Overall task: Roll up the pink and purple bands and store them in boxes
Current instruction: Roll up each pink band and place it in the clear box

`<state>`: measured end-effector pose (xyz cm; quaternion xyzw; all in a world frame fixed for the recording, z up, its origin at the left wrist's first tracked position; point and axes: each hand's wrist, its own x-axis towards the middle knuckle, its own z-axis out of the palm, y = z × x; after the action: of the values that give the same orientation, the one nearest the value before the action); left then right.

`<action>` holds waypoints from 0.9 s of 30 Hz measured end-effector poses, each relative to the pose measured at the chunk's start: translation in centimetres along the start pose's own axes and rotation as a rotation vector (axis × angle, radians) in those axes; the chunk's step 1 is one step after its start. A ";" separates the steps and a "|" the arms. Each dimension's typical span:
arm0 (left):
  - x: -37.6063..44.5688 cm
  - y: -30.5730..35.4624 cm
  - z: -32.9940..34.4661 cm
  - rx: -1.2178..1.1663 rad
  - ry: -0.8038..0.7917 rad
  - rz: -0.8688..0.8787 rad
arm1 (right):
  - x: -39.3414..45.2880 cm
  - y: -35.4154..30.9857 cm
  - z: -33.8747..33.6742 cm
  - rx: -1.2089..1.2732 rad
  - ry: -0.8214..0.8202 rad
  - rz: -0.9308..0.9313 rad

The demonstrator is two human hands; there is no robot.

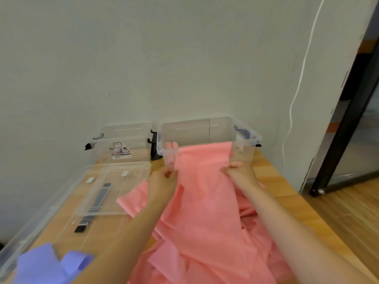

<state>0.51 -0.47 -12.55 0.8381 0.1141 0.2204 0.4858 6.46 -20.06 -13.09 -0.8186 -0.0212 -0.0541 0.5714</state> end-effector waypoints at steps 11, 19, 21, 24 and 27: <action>1.5 0.2 3.1 -0.583 -0.375 -0.548 | 3.0 -4.0 -0.2 0.823 -0.305 0.077; 2.3 0.6 3.9 -0.470 -0.220 -0.327 | 3.8 -5.9 -1.1 0.884 -0.457 0.086; 3.7 1.8 3.3 -0.448 -0.128 -0.270 | 5.5 -7.3 -1.1 0.847 -0.444 0.044; 5.6 3.4 2.4 -0.448 0.035 -0.168 | 9.6 -8.8 -0.6 0.665 -0.373 0.057; 5.7 3.1 2.2 -0.340 0.041 -0.109 | 12.7 -8.1 -0.5 0.000 -0.205 0.082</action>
<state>6.48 -1.44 -9.34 0.7319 0.1301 0.2268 0.6292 18.24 -18.00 -3.90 -0.8199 -0.0459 0.0536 0.5681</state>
